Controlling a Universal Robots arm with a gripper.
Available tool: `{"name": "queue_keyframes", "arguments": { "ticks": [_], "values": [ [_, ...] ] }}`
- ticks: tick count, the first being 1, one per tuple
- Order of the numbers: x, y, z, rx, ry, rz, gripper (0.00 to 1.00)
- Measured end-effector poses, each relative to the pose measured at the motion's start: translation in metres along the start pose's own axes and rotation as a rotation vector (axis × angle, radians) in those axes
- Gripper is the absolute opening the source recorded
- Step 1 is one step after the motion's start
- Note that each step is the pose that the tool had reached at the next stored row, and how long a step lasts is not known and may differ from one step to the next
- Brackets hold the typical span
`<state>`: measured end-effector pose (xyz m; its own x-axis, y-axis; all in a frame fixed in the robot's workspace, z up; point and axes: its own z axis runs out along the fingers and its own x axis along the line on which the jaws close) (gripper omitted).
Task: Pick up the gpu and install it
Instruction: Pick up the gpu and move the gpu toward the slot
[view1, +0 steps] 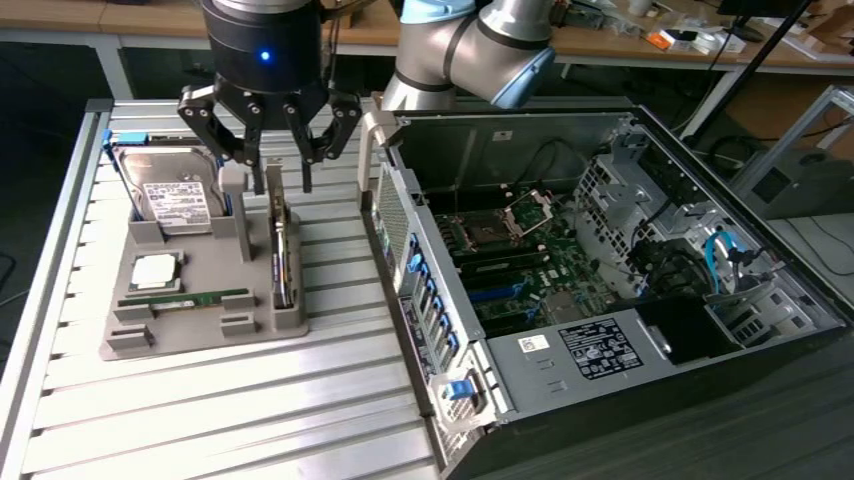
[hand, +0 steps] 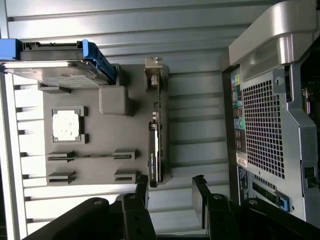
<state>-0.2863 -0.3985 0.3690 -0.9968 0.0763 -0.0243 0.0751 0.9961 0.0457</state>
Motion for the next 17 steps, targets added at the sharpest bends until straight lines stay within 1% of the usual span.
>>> {"name": "queue_keyframes", "arguments": {
  "ticks": [17],
  "values": [
    [0.002, -0.0010, 0.0204, -0.0047, 0.0003, 0.000, 0.48]
  ]
}}
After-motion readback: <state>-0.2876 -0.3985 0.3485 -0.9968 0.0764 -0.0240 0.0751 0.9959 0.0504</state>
